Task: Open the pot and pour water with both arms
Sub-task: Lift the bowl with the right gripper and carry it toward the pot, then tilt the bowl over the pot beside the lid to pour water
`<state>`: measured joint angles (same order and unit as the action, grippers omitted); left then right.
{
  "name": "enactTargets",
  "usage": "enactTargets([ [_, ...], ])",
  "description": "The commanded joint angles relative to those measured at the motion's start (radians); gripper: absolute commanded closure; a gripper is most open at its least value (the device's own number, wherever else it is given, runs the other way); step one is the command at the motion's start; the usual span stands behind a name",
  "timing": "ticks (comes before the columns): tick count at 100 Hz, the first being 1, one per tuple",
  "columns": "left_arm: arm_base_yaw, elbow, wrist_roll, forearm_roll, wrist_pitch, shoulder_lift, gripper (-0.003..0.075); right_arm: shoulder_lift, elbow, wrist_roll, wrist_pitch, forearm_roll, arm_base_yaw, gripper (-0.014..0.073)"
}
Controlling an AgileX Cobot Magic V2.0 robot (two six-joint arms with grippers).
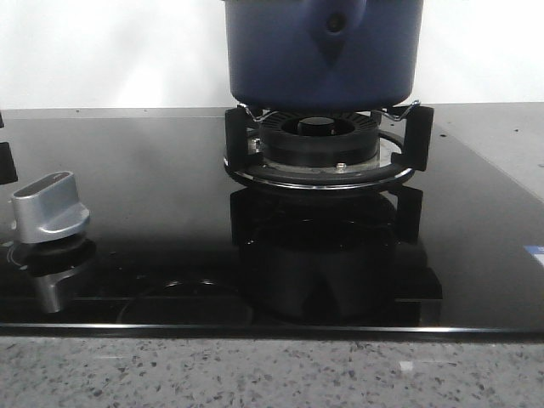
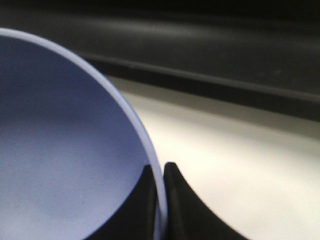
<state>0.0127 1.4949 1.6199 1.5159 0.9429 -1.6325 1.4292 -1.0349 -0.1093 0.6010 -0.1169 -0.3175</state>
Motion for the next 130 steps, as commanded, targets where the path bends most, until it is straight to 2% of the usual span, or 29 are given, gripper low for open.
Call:
enactTargets([
  [1, -0.001, 0.040, -0.009, 0.103, 0.013, 0.059, 0.0426, -0.046, -0.029, -0.007, 0.131, 0.017, 0.006, 0.0639],
  [15, -0.001, 0.040, -0.009, 0.103, 0.013, 0.059, 0.0426, -0.046, -0.017, -0.037, 0.200, 0.033, 0.006, 0.0639],
  [33, -0.001, 0.040, -0.009, 0.103, 0.013, 0.059, 0.0426, -0.046, 0.028, -0.087, 0.313, 0.140, 0.006, 0.0639],
  [105, -0.001, 0.040, -0.009, 0.103, 0.013, 0.059, 0.0426, -0.046, 0.041, -0.090, 0.366, 0.145, 0.006, 0.0639],
  [130, -0.001, 0.040, -0.009, 0.103, 0.013, 0.059, 0.0426, -0.046, 0.041, -0.091, 0.426, 0.145, 0.006, 0.0639],
])
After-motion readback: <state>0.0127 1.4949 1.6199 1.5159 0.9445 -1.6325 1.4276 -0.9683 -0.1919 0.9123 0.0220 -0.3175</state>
